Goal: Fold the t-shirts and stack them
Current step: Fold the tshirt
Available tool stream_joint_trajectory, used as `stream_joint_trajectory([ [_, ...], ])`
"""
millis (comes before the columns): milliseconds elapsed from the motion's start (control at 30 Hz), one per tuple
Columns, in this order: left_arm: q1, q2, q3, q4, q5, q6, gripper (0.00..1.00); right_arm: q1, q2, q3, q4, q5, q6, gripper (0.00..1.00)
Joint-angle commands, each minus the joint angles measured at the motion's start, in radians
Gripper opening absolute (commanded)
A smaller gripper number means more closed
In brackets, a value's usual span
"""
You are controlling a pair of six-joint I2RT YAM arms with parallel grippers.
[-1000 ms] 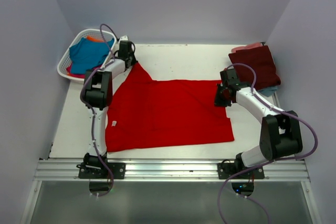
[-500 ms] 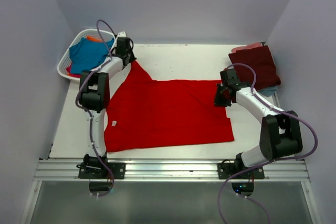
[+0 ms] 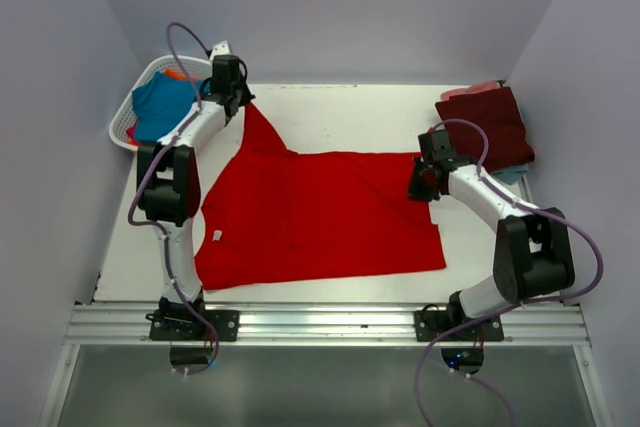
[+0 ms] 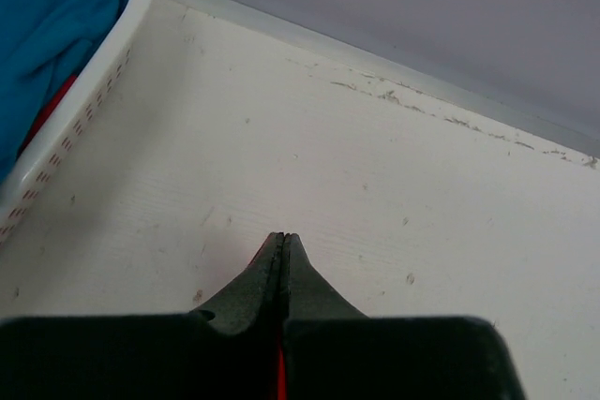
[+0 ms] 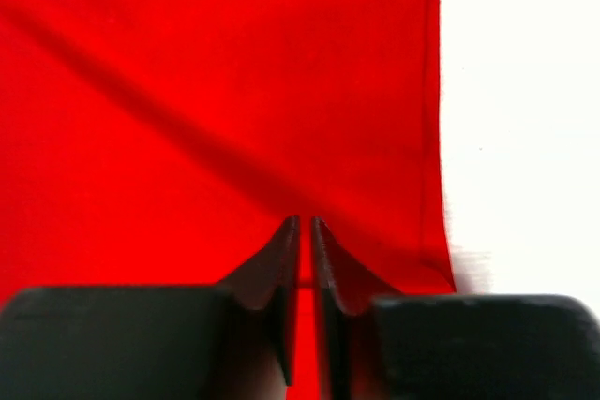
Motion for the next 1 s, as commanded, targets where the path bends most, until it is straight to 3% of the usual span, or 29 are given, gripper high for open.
stream_joint_trajectory([
  [0, 0.004, -0.102, -0.050, -0.025, 0.018, -0.067, 0.00, 0.005, 0.035, 0.049, 0.066, 0.033, 0.026, 0.17],
  [133, 0.004, -0.189, -0.142, -0.022, 0.036, -0.107, 0.00, 0.005, 0.090, 0.102, 0.067, 0.074, 0.032, 0.27],
  [400, 0.005, -0.403, -0.335, -0.011, 0.064, -0.124, 0.00, 0.003, 0.196, 0.292, 0.043, 0.180, 0.032, 0.32],
  [600, 0.005, -0.482, -0.458, 0.021, 0.108, -0.150, 0.00, -0.017, 0.326, 0.443, -0.058, 0.335, 0.074, 0.31],
  [967, 0.005, -0.527, -0.572, 0.067, 0.140, -0.158, 0.00, -0.089, 0.472, 0.500, -0.046, 0.364, 0.068, 0.27],
])
